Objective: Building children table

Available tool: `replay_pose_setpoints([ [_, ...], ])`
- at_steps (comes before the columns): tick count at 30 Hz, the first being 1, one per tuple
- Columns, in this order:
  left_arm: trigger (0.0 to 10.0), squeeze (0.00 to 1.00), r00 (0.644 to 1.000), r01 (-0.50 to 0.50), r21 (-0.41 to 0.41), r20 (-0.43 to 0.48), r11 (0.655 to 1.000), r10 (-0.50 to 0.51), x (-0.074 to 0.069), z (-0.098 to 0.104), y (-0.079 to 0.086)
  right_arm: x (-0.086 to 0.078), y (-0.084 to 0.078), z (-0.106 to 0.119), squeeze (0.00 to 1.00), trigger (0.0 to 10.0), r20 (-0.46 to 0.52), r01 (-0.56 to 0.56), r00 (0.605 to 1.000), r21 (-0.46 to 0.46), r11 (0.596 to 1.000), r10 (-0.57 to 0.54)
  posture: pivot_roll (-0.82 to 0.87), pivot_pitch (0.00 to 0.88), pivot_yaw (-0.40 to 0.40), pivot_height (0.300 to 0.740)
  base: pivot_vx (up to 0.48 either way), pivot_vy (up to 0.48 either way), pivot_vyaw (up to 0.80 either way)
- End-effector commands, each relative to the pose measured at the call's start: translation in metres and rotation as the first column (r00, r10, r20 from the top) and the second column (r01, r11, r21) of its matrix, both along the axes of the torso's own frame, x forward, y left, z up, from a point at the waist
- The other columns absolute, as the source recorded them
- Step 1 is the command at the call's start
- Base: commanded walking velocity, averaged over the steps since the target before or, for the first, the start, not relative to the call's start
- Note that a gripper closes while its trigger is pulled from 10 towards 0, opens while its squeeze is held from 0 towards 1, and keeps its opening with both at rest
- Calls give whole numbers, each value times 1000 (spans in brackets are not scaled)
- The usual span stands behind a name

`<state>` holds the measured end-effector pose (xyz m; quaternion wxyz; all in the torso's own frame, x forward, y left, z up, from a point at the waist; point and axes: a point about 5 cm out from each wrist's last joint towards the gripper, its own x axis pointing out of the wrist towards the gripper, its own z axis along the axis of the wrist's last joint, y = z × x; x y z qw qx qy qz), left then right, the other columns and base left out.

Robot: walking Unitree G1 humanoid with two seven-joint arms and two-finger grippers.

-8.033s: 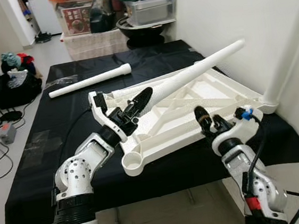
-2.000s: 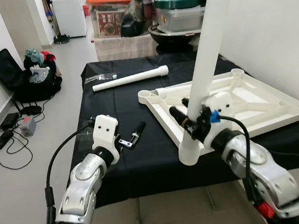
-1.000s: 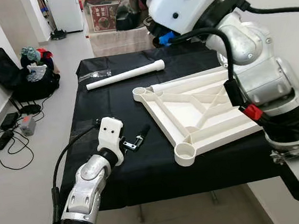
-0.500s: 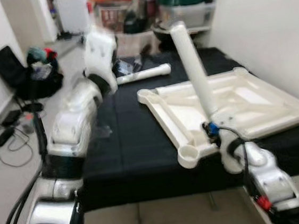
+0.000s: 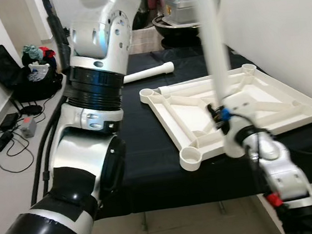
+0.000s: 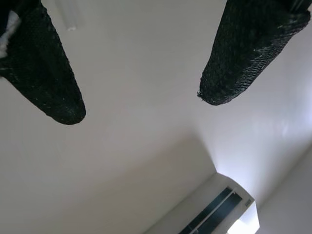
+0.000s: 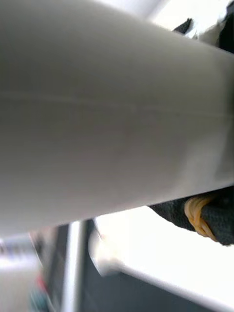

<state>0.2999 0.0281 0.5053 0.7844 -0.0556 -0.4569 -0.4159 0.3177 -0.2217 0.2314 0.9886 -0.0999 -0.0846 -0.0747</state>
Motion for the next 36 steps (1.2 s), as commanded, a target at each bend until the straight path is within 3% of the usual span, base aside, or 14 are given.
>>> replay_pose_setpoints([
  [1,10000,0,999,29,4,20,1000,-29,-6,7,-3,-2,-20,8,0,10000,45,106,993,60,993,-109,21,0,-42,740,0,0,0],
  [3,10000,0,999,34,6,12,999,-35,-5,7,-4,-3,-28,10,0,10000,50,145,987,80,986,-150,21,0,-42,740,0,0,0],
  [4,10000,0,998,55,30,32,998,-56,-5,7,-5,-8,-49,12,0,10000,62,238,968,98,966,-245,34,0,-55,740,0,0,0],
  [6,10000,0,997,59,36,40,998,-61,-6,7,-5,-9,-53,13,0,10000,66,258,962,101,961,-265,34,0,-55,740,0,0,0],
  [16,10000,0,993,98,54,63,994,-101,-8,6,-6,-6,-29,-3,0,10000,36,221,973,112,969,-226,29,0,-59,740,0,0,0],
  [24,10000,0,989,120,55,76,991,-124,-9,6,-10,2,-22,4,0,10000,59,194,978,101,976,-201,25,0,-56,740,0,0,0],
  [29,10000,0,994,106,49,35,993,-107,0,-2,-8,4,-21,6,0,10000,65,191,978,96,977,-197,16,0,-47,740,0,0,0],
  [31,10000,0,998,43,57,-45,997,-40,16,-31,8,0,-22,6,0,10000,79,203,974,99,974,-211,-3,0,-27,740,0,0,0],
  [33,10000,0,998,43,57,-45,997,-40,16,-31,8,0,-22,6,0,10000,79,203,974,99,974,-211,-3,0,-27,740,0,0,0],
  [34,10000,0,995,-29,88,-97,996,38,27,-56,20,-4,-21,5,0,10000,84,204,974,97,974,-212,-3,0,-27,740,0,0,0],
  [35,10000,0,995,-29,88,-97,996,38,27,-56,20,-4,-21,5,0,10000,84,204,974,97,974,-212,-3,0,-27,740,0,0,0],
  [36,10000,0,976,-105,122,-178,987,126,40,-88,36,-7,-20,3,0,10000,89,196,975,90,976,-204,-7,0,-20,740,0,0,0],
])
